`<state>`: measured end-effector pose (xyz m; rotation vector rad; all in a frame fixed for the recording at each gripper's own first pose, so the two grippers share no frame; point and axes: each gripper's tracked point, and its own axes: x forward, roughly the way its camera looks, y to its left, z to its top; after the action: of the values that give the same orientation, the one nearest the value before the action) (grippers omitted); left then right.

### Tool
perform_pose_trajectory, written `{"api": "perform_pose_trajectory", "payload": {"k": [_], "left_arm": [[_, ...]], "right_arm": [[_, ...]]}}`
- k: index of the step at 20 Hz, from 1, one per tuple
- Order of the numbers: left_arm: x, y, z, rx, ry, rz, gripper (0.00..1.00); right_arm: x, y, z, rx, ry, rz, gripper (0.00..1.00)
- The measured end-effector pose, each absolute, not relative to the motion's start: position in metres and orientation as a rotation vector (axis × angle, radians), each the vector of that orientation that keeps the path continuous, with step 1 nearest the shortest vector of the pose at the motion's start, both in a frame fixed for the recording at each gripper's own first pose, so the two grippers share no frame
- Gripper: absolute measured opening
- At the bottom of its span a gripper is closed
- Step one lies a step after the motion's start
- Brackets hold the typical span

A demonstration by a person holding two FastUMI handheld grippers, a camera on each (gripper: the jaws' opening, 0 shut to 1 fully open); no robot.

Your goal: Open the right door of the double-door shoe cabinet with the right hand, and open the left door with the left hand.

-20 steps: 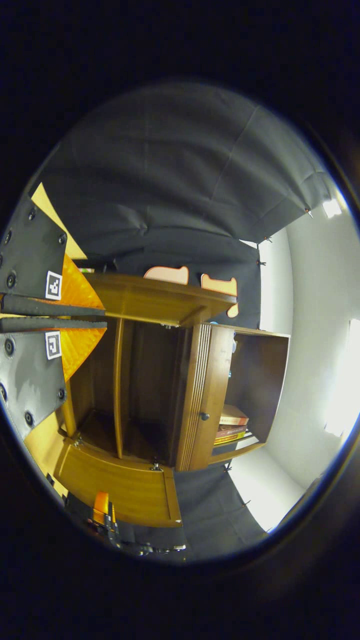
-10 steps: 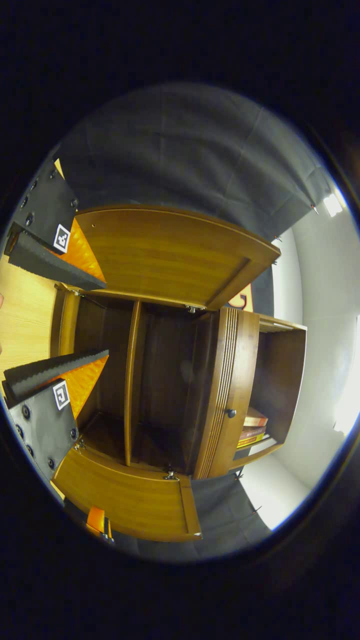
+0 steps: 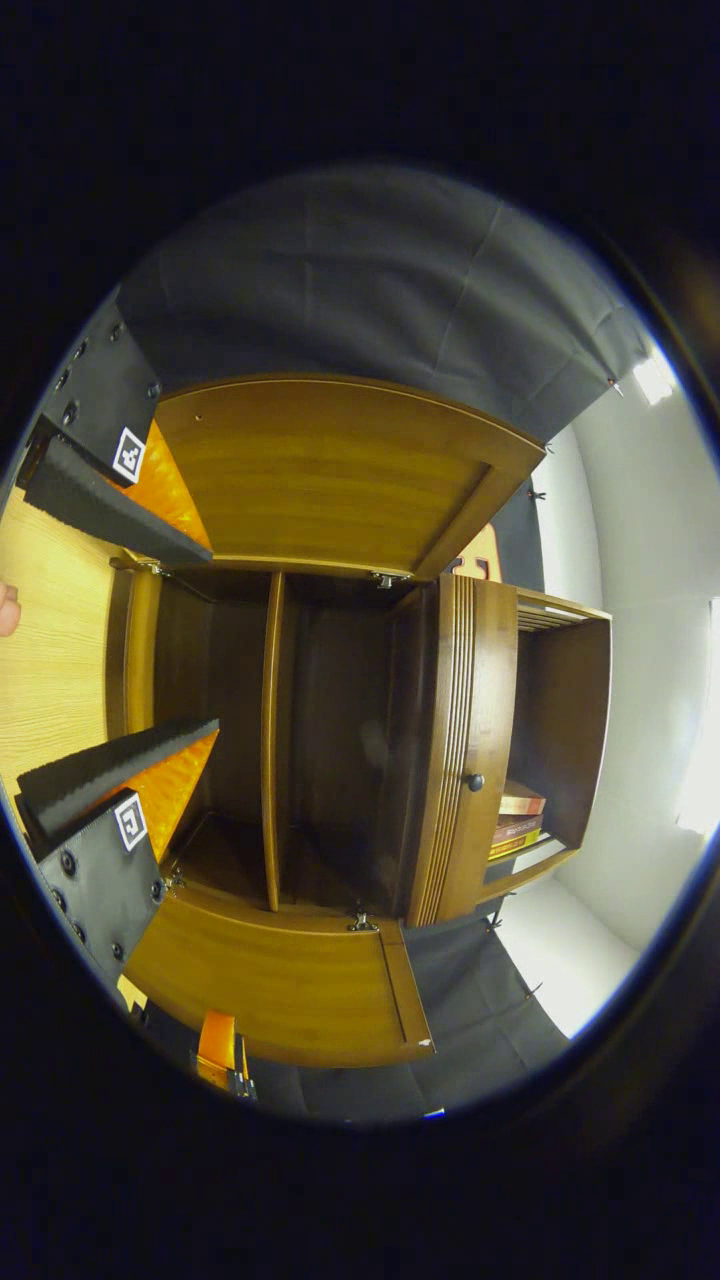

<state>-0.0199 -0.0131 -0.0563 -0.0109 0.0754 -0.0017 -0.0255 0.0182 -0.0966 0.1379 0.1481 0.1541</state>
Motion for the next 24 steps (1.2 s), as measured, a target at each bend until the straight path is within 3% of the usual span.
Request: {"api": "perform_pose_trajectory", "payload": {"k": [5, 6, 24], "left_arm": [[-0.025, -0.007, -0.054, 0.004, 0.073, 0.008, 0.97], [-0.025, -0.005, -0.053, 0.01, 0.072, 0.011, 0.95], [-0.026, -0.006, -0.042, 0.016, 0.054, 0.0, 0.95]], "right_arm": [[-0.027, 0.024, -0.099, 0.142, 0.154, 0.167, 0.87], [-0.028, 0.024, -0.098, 0.141, 0.152, 0.169, 0.98], [-0.03, 0.033, -0.087, 0.136, 0.131, 0.189, 0.98]]}}
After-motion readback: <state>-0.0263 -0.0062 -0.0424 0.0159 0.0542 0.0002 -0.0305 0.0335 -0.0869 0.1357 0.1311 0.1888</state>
